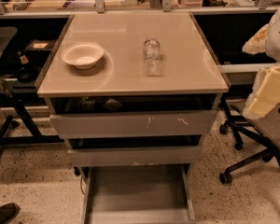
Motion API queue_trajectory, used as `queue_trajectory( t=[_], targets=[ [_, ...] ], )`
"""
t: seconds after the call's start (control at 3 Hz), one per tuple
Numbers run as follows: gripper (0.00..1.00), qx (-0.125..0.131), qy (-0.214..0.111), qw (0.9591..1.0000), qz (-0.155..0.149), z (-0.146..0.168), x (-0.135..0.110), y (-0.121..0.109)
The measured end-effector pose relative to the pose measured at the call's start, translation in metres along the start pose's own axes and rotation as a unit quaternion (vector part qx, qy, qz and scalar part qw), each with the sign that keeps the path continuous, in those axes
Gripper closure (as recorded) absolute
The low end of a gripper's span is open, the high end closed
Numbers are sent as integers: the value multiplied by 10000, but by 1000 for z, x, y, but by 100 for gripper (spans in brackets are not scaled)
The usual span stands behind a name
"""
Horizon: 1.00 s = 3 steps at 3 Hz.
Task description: Close bottom drawer
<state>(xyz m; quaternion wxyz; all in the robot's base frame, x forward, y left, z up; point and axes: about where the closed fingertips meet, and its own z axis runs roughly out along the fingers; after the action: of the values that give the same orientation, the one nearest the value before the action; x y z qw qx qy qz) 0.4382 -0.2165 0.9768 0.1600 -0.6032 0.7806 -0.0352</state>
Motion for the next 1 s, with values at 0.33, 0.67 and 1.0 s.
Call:
queue_trajectory(
  t=[0.33, 0.67, 1.0],
  targets=[
    [41, 0, 0, 10000, 0, 0, 0, 0],
    [65, 0, 0, 10000, 0, 0, 0, 0],
    [88, 1, 0, 10000, 0, 0, 0, 0]
  ],
)
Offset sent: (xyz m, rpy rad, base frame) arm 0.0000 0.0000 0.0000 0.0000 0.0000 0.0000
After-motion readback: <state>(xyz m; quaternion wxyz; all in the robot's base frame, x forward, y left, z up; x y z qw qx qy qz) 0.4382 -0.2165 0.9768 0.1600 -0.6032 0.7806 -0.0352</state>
